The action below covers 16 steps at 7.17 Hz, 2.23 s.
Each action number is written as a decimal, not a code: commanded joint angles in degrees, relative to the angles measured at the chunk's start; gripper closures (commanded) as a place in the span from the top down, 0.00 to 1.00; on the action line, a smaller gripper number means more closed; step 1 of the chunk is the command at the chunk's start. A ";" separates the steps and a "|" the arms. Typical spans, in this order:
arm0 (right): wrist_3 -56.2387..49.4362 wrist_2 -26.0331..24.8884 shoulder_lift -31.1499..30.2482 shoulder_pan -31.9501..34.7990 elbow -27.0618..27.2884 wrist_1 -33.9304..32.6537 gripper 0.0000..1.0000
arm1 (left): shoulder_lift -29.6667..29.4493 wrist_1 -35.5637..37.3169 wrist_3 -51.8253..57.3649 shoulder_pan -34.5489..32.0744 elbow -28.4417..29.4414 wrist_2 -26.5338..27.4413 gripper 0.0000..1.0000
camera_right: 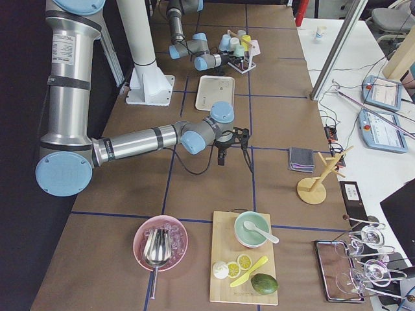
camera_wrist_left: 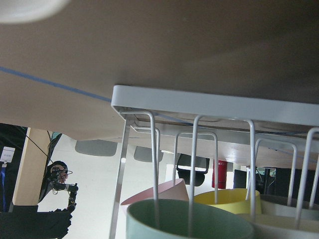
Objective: Pick up and place green cup on tray
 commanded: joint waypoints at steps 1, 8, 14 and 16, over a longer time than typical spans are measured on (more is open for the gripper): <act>0.00 0.00 0.00 0.02 0.10 0.00 1.00 | 0.34 -1.63 -0.07 -0.04 0.05 0.09 1.00; 0.09 0.00 -0.26 -0.07 0.37 0.00 1.00 | 0.51 -2.35 0.55 -0.39 -4.77 0.44 0.58; 0.09 0.00 -0.18 -0.16 0.37 0.00 1.00 | 6.06 -3.39 -0.93 -0.13 -27.44 -0.34 0.59; 0.18 0.00 -0.18 -0.16 0.28 0.00 1.00 | 6.32 -15.20 -16.16 -0.04 -30.45 -9.87 0.58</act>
